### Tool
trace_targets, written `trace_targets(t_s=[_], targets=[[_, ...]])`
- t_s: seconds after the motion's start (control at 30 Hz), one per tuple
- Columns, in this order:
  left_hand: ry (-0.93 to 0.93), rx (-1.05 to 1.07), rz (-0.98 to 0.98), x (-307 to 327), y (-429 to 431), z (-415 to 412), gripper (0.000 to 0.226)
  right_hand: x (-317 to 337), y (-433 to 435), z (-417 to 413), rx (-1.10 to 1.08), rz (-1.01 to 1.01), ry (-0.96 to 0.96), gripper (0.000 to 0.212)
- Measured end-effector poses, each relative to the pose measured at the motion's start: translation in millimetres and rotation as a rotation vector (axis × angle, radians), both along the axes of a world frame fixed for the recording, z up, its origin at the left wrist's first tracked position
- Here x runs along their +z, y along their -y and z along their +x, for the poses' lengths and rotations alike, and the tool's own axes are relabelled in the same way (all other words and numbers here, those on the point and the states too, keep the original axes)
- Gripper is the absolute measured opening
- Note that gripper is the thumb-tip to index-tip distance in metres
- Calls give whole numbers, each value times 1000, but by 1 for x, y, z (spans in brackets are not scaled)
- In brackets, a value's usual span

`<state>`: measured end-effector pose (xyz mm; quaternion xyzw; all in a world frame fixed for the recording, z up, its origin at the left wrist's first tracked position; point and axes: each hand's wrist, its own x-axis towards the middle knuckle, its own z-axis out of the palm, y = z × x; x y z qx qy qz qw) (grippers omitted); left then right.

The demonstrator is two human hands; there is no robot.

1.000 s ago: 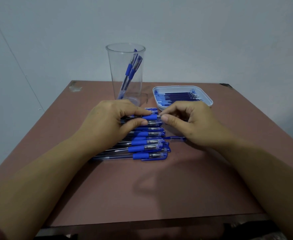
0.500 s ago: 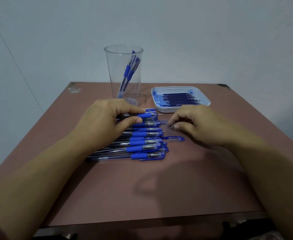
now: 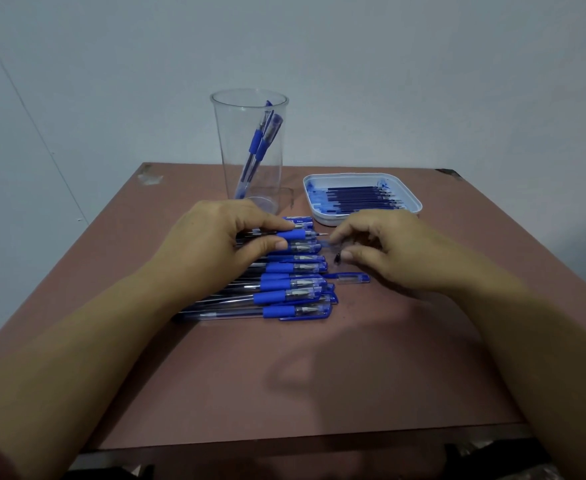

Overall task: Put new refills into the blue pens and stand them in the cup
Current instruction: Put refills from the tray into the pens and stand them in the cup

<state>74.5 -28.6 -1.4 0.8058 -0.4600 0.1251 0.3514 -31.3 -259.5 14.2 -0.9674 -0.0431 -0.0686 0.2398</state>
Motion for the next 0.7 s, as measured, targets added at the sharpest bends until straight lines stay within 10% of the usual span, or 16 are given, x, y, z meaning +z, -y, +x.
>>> trace_targets(t_s=[0.2, 0.7], targets=[[-11, -14, -1, -1, 0, -1, 25, -7, -11, 0, 33, 168, 299, 22], [6, -17, -21, 0, 0, -2, 32, -6, -11, -5, -20, 290, 349, 22]])
